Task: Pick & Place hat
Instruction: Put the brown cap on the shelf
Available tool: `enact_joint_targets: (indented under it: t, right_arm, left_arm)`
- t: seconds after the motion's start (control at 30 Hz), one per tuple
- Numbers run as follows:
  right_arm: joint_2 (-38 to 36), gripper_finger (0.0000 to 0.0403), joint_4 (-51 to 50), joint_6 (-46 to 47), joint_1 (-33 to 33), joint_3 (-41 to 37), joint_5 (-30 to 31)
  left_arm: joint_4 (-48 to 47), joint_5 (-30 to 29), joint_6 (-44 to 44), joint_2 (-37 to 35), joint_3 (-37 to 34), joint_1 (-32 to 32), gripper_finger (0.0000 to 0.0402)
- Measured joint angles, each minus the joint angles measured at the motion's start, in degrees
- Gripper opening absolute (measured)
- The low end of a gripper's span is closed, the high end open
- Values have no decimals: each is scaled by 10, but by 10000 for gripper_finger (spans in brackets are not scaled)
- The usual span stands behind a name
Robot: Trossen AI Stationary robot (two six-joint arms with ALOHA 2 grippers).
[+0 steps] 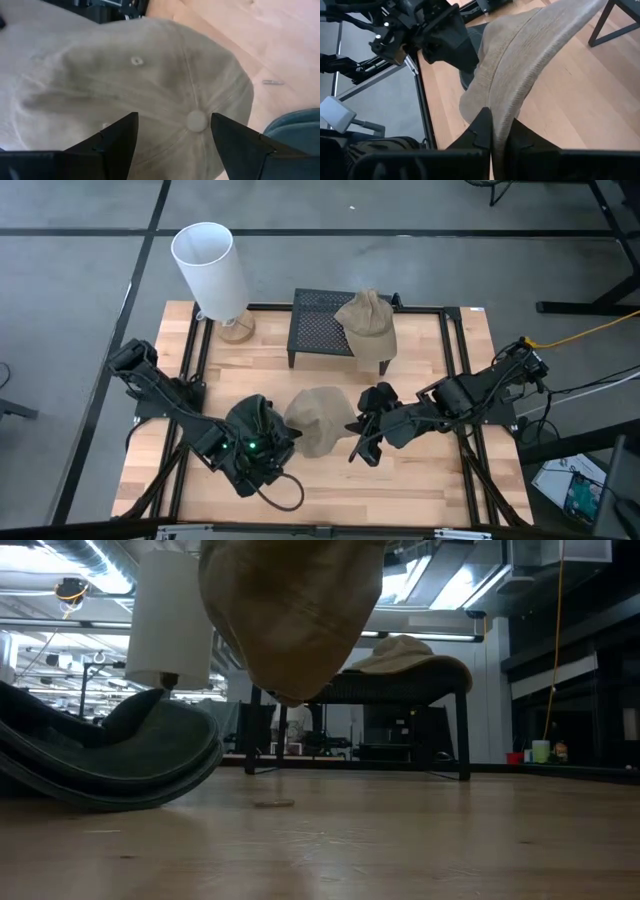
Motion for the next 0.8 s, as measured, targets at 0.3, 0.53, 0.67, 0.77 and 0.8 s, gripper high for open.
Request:
enact_joint_targets:
  t: [0.3, 0.53, 0.67, 0.77, 0.8]
  right_arm:
    - [0, 17, 0, -10, -2, 0, -21]
    - [-2, 17, 0, -44, -16, 0, -39]
    - [-2, 17, 0, -52, -16, 0, -40]
    - [-2, 17, 0, -58, -16, 0, -41]
    - [-2, 17, 0, -60, -16, 0, -41]
  left_arm:
    - [-16, -7, -13, 0, 0, 3, 242]
    - [-35, 2, -31, 0, 0, 16, 241]
    - [-34, 6, -31, 0, 0, 23, 242]
    - [-34, 10, -31, 0, 0, 24, 240]
    - [-34, 10, -31, 0, 0, 24, 240]
